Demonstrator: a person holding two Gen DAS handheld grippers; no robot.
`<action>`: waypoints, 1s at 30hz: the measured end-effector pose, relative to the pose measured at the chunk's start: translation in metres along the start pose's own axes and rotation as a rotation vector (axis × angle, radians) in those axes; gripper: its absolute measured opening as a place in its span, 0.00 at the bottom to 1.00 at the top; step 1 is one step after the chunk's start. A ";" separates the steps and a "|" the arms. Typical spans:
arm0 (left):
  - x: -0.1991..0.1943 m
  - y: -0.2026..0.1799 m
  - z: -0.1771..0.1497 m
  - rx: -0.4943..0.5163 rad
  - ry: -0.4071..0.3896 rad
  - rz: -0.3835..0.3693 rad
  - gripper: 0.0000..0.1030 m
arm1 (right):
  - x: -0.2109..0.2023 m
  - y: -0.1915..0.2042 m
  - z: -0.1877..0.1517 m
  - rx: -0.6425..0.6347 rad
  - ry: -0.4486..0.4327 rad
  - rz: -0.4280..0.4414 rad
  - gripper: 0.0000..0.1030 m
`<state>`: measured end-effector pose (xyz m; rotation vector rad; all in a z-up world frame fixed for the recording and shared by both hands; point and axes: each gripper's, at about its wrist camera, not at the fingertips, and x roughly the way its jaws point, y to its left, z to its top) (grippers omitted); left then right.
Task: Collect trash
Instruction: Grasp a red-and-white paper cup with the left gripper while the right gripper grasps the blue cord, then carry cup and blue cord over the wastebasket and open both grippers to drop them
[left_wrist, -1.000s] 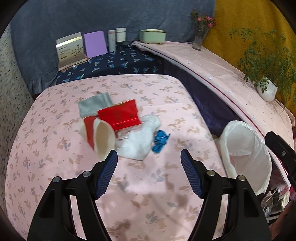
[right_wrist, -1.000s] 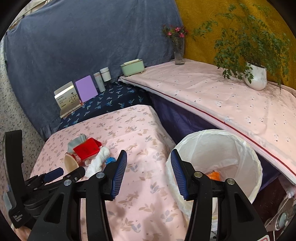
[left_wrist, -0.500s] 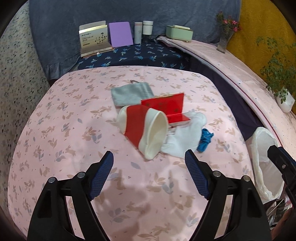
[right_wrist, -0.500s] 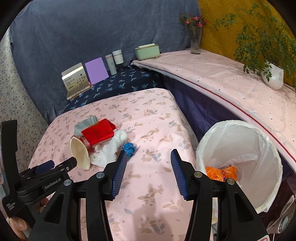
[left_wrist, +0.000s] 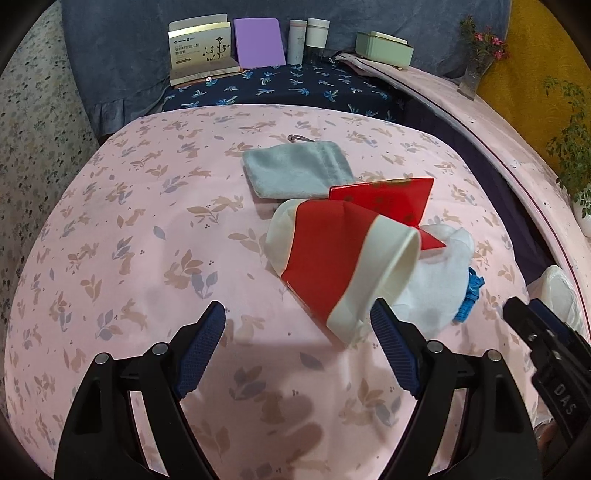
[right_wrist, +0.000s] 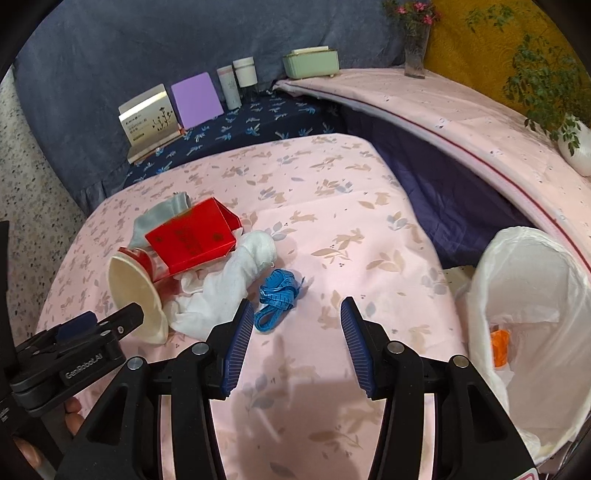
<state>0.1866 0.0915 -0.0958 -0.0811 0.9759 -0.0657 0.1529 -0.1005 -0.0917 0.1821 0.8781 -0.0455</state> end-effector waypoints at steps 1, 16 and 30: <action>0.003 0.000 0.001 0.003 0.001 -0.002 0.75 | 0.005 0.001 0.000 0.000 0.007 0.001 0.47; 0.020 0.007 0.010 -0.001 0.010 -0.080 0.24 | 0.059 0.012 0.004 -0.024 0.055 -0.032 0.36; -0.023 -0.003 0.002 0.010 -0.049 -0.097 0.03 | 0.011 0.000 0.000 0.011 0.005 -0.009 0.22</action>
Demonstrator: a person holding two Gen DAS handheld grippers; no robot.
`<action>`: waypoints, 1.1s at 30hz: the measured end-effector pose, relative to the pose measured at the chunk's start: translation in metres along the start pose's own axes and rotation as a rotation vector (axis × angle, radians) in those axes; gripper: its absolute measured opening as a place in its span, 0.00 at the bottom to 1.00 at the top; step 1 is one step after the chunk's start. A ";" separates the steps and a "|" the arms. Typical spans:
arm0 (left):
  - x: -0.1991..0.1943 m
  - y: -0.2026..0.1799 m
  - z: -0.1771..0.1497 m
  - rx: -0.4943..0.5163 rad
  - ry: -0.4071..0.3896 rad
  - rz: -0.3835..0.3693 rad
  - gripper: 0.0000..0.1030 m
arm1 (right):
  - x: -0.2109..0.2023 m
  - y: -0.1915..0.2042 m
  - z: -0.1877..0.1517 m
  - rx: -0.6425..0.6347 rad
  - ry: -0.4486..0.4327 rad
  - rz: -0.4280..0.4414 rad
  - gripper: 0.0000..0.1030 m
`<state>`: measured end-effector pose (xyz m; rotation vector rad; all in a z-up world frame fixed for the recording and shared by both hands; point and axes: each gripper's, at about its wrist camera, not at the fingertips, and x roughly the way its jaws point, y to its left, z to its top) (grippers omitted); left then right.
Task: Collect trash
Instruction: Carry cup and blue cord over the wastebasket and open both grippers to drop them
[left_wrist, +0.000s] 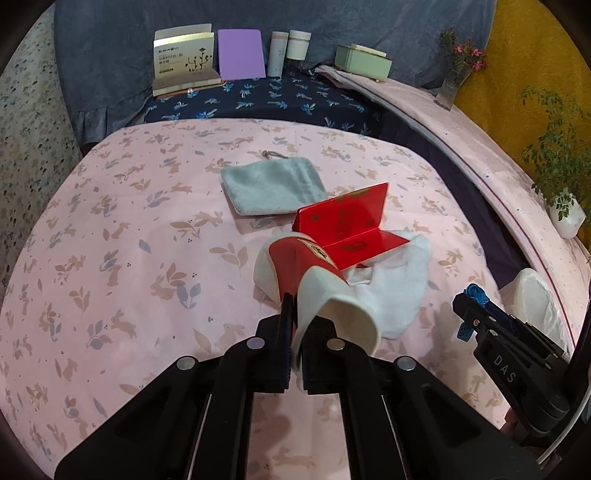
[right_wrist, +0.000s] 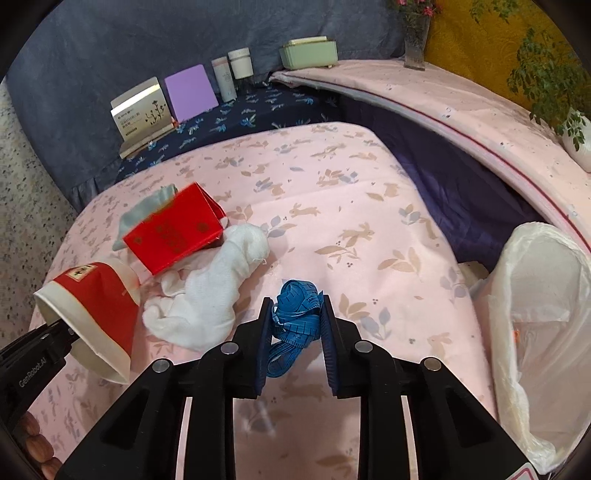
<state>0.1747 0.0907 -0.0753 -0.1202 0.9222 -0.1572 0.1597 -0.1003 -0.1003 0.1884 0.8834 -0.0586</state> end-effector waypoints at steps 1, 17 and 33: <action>-0.006 -0.003 0.000 0.005 -0.010 -0.002 0.03 | -0.007 -0.001 0.000 0.002 -0.011 0.003 0.22; -0.088 -0.073 -0.016 0.131 -0.133 -0.063 0.02 | -0.110 -0.025 -0.004 0.023 -0.170 0.033 0.22; -0.105 -0.188 -0.027 0.312 -0.153 -0.181 0.02 | -0.161 -0.128 -0.018 0.176 -0.253 -0.063 0.22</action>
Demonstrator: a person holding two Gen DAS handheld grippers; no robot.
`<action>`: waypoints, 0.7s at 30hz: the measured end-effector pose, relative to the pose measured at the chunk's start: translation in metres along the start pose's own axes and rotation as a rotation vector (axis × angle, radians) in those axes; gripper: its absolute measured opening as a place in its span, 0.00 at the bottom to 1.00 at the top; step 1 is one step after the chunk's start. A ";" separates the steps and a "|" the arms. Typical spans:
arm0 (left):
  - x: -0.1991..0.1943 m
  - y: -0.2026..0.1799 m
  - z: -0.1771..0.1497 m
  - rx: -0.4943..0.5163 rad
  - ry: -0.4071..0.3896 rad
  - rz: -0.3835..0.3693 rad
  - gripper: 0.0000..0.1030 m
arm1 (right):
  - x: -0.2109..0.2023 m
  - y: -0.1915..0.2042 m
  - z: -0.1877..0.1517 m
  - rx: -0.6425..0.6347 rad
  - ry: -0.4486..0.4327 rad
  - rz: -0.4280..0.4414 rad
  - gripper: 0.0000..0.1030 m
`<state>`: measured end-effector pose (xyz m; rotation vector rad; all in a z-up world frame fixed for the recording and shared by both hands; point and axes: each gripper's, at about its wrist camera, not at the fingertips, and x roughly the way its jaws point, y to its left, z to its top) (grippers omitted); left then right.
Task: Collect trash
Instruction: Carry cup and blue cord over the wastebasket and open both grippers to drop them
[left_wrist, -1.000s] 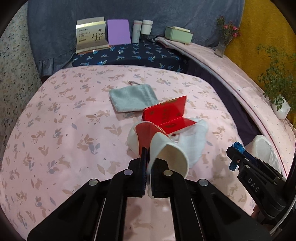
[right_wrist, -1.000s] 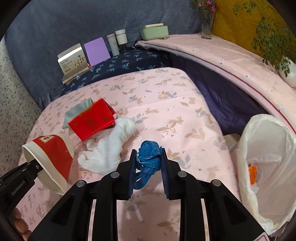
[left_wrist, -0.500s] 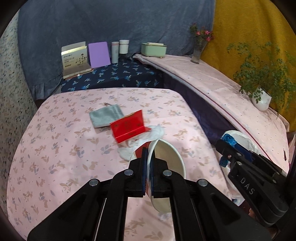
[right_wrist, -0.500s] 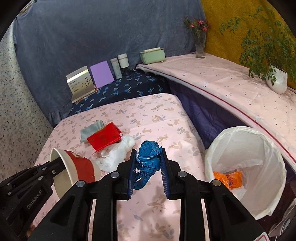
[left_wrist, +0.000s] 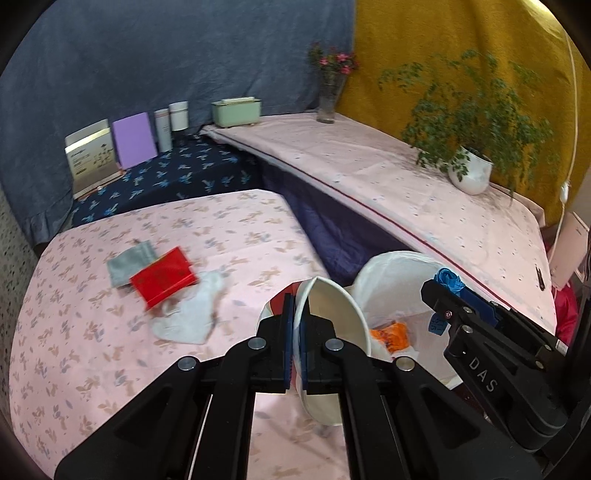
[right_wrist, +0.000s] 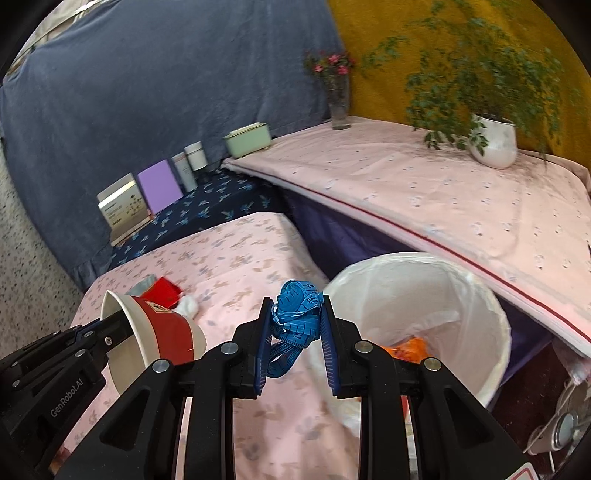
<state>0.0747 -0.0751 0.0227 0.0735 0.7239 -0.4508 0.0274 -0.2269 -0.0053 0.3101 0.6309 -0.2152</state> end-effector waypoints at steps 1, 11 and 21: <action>0.002 -0.008 0.001 0.014 0.000 -0.010 0.02 | -0.002 -0.009 0.001 0.012 -0.003 -0.012 0.22; 0.031 -0.078 0.008 0.112 0.043 -0.115 0.02 | -0.011 -0.089 -0.005 0.129 -0.013 -0.107 0.22; 0.067 -0.106 0.014 0.125 0.106 -0.197 0.04 | -0.003 -0.130 -0.010 0.189 0.006 -0.143 0.22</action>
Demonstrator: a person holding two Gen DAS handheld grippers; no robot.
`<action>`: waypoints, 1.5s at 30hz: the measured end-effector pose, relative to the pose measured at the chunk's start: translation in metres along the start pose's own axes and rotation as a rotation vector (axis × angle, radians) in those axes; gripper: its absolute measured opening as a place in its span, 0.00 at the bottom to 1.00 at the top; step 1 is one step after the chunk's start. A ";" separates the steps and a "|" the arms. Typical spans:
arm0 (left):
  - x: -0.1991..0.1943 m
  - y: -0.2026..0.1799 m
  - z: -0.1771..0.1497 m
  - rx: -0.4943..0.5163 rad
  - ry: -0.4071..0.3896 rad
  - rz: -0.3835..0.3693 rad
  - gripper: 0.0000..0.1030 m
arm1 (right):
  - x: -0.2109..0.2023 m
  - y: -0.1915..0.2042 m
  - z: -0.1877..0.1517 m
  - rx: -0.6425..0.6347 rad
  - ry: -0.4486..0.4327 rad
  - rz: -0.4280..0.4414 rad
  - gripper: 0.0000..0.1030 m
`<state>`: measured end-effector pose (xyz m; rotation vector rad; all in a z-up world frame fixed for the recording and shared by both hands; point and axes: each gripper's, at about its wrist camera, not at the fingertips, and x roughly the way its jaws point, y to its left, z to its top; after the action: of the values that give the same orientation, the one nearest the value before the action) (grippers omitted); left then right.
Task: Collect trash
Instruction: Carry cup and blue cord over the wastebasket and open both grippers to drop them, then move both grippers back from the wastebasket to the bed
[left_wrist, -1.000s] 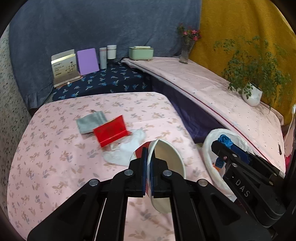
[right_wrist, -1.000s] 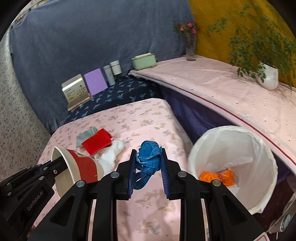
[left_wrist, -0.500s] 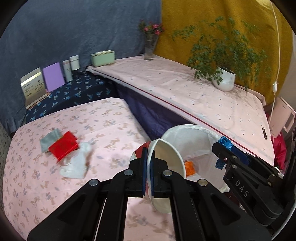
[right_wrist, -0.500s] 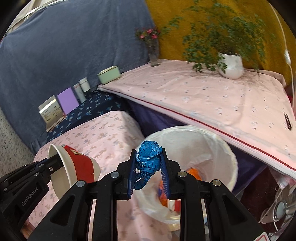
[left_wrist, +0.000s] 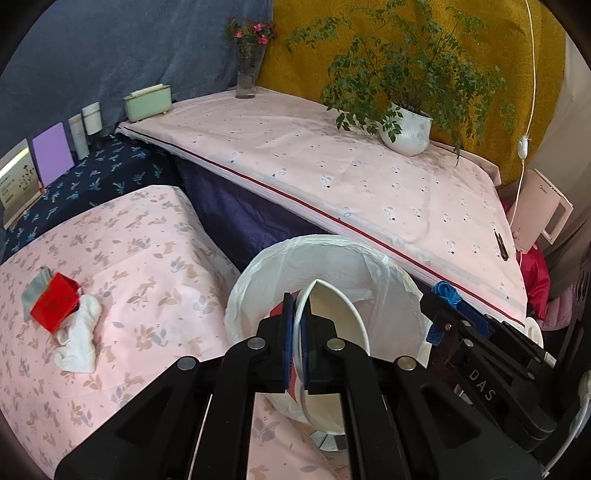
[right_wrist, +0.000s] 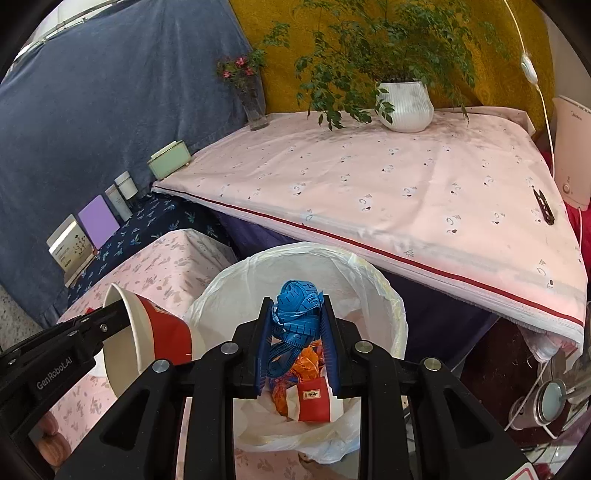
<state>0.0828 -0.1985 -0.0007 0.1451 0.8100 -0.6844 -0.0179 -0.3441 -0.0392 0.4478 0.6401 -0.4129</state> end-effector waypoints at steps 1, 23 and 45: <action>0.003 0.000 0.001 -0.002 0.003 -0.002 0.04 | 0.002 0.000 0.000 0.002 0.003 0.000 0.22; 0.011 0.030 0.003 -0.079 0.002 0.052 0.43 | 0.025 0.023 0.000 -0.022 0.033 0.027 0.34; -0.032 0.084 -0.021 -0.163 -0.039 0.148 0.48 | 0.004 0.077 -0.010 -0.113 0.026 0.082 0.38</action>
<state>0.1060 -0.1089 -0.0041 0.0435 0.8060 -0.4784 0.0181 -0.2757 -0.0281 0.3710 0.6640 -0.2920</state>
